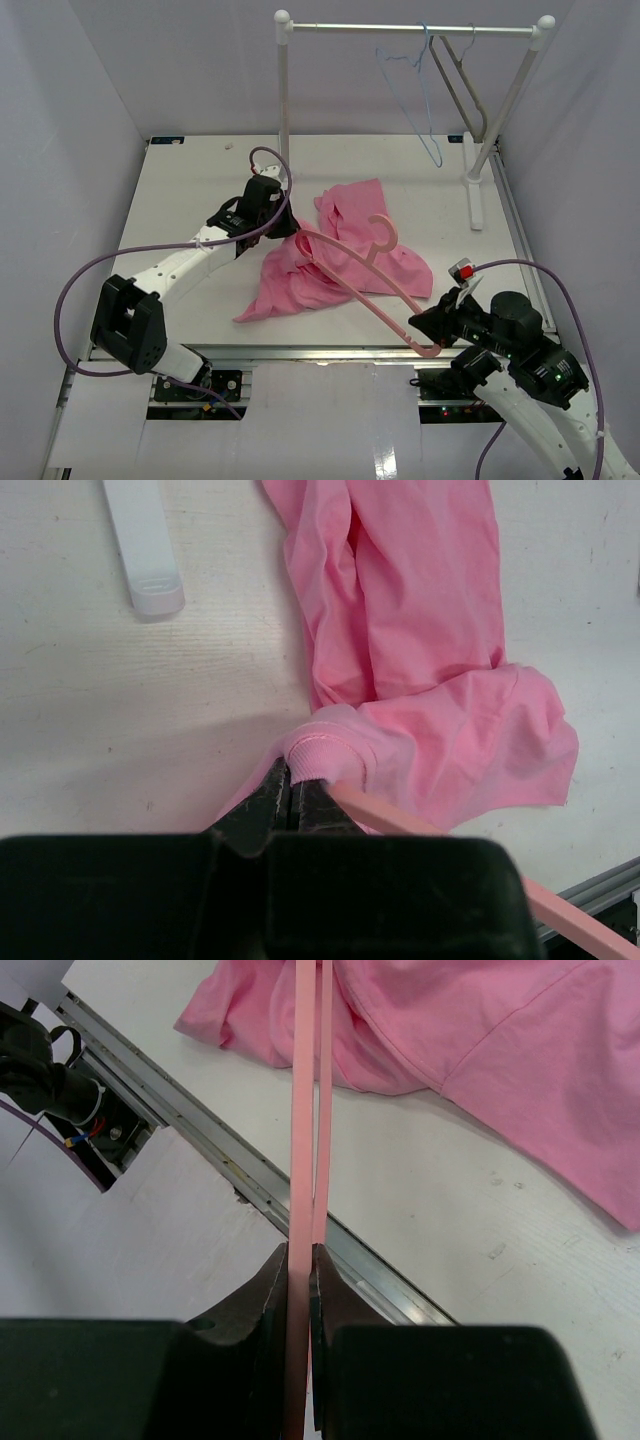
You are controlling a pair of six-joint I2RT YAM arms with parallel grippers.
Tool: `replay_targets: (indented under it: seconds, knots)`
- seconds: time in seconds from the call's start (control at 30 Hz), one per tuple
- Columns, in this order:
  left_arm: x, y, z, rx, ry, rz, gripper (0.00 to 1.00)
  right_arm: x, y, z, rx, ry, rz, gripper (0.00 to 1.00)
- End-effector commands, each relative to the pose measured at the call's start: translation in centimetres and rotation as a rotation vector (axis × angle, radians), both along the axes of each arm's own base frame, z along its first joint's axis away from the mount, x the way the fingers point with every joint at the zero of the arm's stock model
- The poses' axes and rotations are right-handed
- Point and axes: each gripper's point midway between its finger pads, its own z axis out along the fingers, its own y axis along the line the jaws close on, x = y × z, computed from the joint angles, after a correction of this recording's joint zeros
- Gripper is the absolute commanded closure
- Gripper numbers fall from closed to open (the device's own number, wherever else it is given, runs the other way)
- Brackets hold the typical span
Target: Place the t-shirt on the hanger
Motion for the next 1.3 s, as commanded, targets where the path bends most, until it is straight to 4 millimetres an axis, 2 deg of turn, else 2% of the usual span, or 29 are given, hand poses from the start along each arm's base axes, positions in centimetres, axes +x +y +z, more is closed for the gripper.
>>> replay_targets:
  seconds: [0.0,0.13,0.27,0.33,0.6,0.73,0.83,0.97,1.17,1.27]
  knots:
    - [-0.5,-1.6,5.0,-0.096,-0.105,-0.115,1.00,0.4,1.3,2.3,0.067,-0.077,0.058,0.92]
    - [-2.0,-3.2,6.3,-0.145,-0.117,-0.252,1.00,0.0,2.5,2.7,0.091,-0.087,0.133,0.92]
    - [-3.3,-4.0,7.7,-0.183,-0.142,-0.343,1.00,0.6,3.2,2.7,0.107,-0.103,0.145,0.92]
    - [-4.0,-4.3,8.7,-0.206,-0.157,-0.385,1.00,0.9,4.0,3.5,0.141,-0.124,0.168,0.92]
    - [-7.0,-6.1,12.8,-0.331,-0.176,-0.555,1.00,2.9,6.0,6.0,0.201,-0.177,0.196,0.92]
    - [-8.7,-7.1,14.5,-0.414,-0.161,-0.648,1.00,4.3,7.0,6.1,0.205,-0.221,0.200,0.92]
    - [-9.6,-7.2,16.2,-0.461,-0.174,-0.676,1.00,5.1,7.3,6.8,0.226,-0.272,0.188,0.92]
    - [-10.0,-6.9,17.6,-0.481,-0.198,-0.657,1.00,5.7,7.0,7.4,0.263,-0.336,0.149,0.92]
    - [-10.1,-6.8,18.9,-0.531,-0.184,-0.608,1.00,6.0,7.1,11.3,0.371,-0.447,0.130,0.92]
    - [-10.4,-6.9,19.7,-0.571,-0.180,-0.601,1.00,7.2,7.5,11.0,0.376,-0.434,0.096,0.92]
